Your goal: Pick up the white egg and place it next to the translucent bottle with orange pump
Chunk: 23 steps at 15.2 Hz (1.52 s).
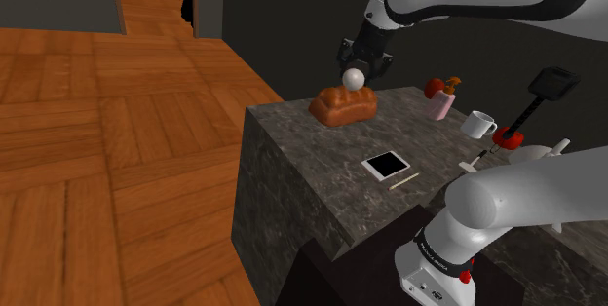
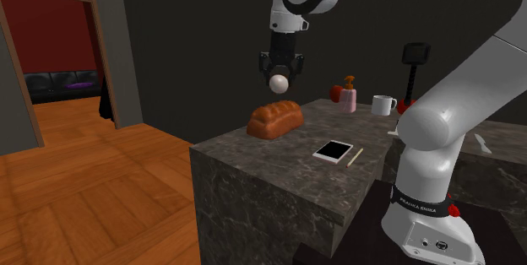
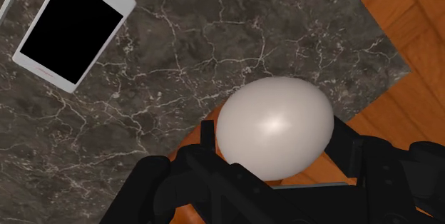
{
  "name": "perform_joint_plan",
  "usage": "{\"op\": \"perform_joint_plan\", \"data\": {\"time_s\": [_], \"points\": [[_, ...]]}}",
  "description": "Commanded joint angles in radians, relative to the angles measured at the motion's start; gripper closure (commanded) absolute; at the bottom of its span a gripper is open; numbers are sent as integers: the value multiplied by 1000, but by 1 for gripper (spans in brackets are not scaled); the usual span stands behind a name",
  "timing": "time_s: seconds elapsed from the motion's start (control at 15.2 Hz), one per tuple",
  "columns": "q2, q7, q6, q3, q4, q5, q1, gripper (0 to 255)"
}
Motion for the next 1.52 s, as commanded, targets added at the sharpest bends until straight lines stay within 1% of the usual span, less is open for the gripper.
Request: {"op": "perform_joint_plan", "data": {"time_s": [0.0, 0.73, 1.12, 1.45], "points": [[0, -1, -28, -2, 28, -1, -1, 255], [15, -11, -163, -14, 179, -11, -9, 255], [0, -158, -142, -138, 145, -46, -49, 255], [18, -278, -122, -237, 147, -78, -86, 255]]}}
